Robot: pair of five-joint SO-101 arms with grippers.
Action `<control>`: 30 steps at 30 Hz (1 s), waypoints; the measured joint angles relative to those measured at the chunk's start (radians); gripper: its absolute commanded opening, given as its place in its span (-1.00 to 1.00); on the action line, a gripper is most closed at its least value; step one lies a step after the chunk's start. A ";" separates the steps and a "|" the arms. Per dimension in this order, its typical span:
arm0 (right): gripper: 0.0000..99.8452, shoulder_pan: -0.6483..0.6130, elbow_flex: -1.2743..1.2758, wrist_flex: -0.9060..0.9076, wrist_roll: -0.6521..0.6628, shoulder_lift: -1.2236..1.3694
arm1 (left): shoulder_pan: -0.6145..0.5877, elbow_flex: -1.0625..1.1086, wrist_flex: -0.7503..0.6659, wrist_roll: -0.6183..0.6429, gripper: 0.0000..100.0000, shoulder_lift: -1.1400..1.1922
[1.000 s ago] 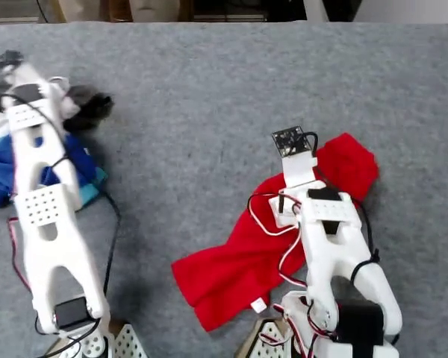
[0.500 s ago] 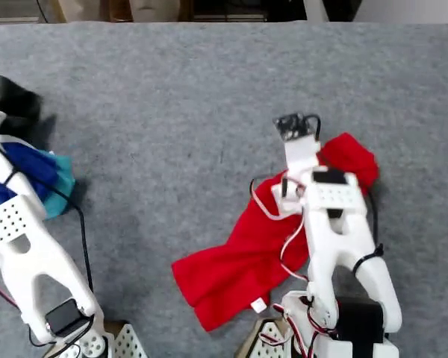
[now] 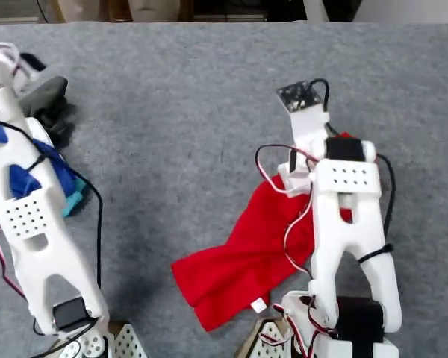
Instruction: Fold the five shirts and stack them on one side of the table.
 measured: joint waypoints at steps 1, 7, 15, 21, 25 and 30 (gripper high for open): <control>-0.50 0.000 0.038 -0.037 0.000 0.005 | 0.023 0.034 0.000 0.000 -0.42 -0.026; -0.50 0.000 0.187 -0.201 -0.002 0.110 | 0.195 0.436 0.000 -0.092 -0.53 -0.230; -0.82 0.000 0.147 -0.270 -0.002 0.313 | 0.284 1.059 -0.029 -0.130 -0.53 -0.430; -0.99 0.003 0.109 -0.279 -0.002 0.333 | 0.267 1.350 -0.104 -0.170 -0.53 -0.546; -0.99 0.003 0.052 -0.245 -0.012 0.338 | 0.255 1.547 -0.201 -0.201 -0.53 -0.657; -0.99 -0.049 -0.193 -0.038 -0.038 0.338 | 0.255 1.838 -0.319 -0.242 -0.53 -0.859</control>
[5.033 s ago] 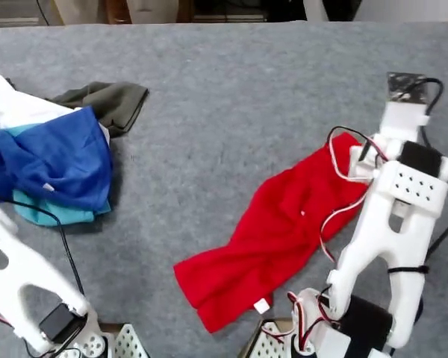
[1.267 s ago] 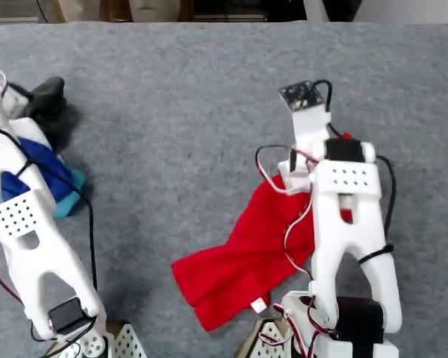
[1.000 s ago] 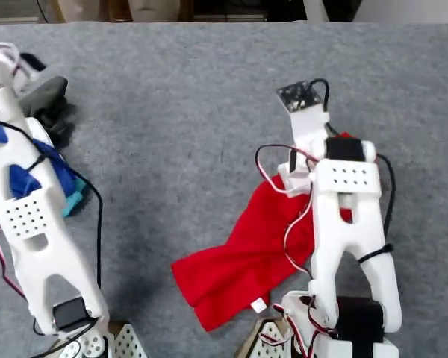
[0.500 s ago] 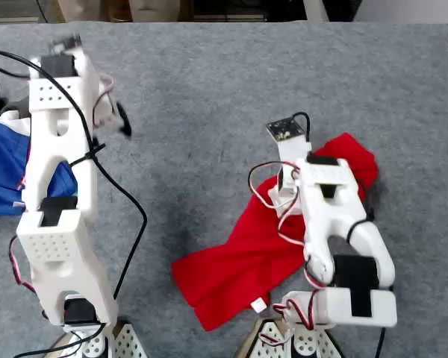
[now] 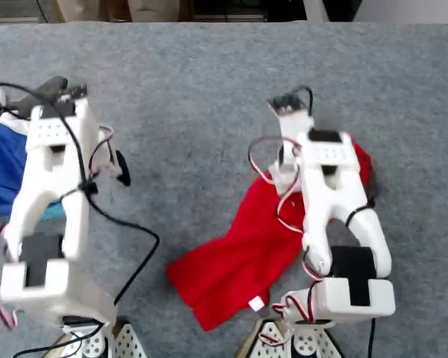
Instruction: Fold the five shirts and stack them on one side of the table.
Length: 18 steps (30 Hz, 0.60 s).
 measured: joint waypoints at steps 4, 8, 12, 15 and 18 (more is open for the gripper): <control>-0.99 -0.078 -0.255 0.152 -0.009 0.008 | 0.000 0.241 -0.117 -0.021 -0.53 -0.187; -0.99 -0.141 -0.485 0.203 -0.055 0.011 | 0.000 0.442 -0.245 -0.018 -0.53 -0.322; -0.99 -0.190 -0.664 0.203 -0.066 0.083 | 0.000 0.542 -0.356 0.061 -0.53 -0.364; -0.98 -0.201 -0.747 0.170 -0.066 0.181 | 0.000 0.545 -0.450 0.138 -0.53 -0.370; -0.97 -0.196 -0.793 0.155 -0.066 0.287 | 0.000 0.545 -0.543 0.222 -0.54 -0.371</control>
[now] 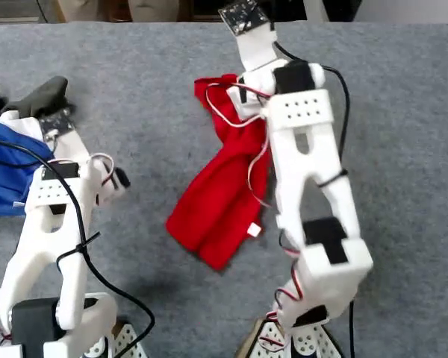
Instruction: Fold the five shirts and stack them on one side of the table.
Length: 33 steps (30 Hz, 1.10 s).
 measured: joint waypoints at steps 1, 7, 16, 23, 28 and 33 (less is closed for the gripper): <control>-0.93 0.000 -0.012 -0.003 0.000 0.037 | 0.000 0.000 -0.035 0.031 -0.54 0.000; -0.47 0.060 -0.026 -0.095 -0.006 0.236 | 0.069 -0.011 -0.101 0.183 -0.54 0.112; -0.37 0.230 -0.048 -0.299 -0.066 0.436 | 0.255 -0.213 -0.103 0.198 -0.54 0.256; -1.00 0.333 -0.097 -0.347 -0.091 0.465 | 0.373 -0.428 -0.098 0.310 -0.54 0.462; -0.92 0.408 -0.170 -0.358 -0.094 0.491 | 0.453 -0.577 -0.074 0.353 -0.54 0.600; -0.91 0.428 -0.178 -0.358 -0.094 0.497 | 0.465 -0.652 -0.057 0.353 -0.54 0.718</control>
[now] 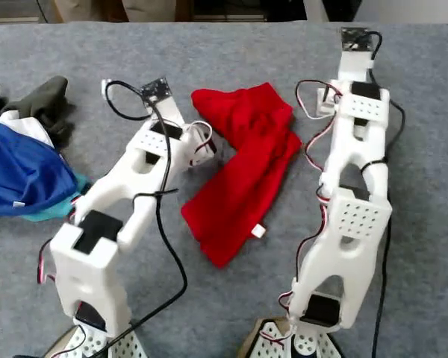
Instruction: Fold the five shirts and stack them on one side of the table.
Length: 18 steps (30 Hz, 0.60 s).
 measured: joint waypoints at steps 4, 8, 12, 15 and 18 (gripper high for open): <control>-0.91 -0.032 0.000 0.000 -0.002 0.003 | -0.025 -0.057 0.041 0.006 -0.55 0.014; -0.91 -0.089 0.000 0.000 0.000 0.020 | -0.025 -0.064 0.043 0.006 -0.78 0.014; -0.91 -0.114 0.012 0.000 0.000 0.046 | -0.032 -0.064 0.035 0.005 -0.95 0.014; -0.91 -0.109 0.015 -0.005 0.000 0.051 | -0.031 -0.064 0.021 -0.043 -0.96 0.014; -0.91 -0.112 0.026 -0.008 0.000 0.074 | -0.009 -0.064 0.020 -0.058 -0.96 0.014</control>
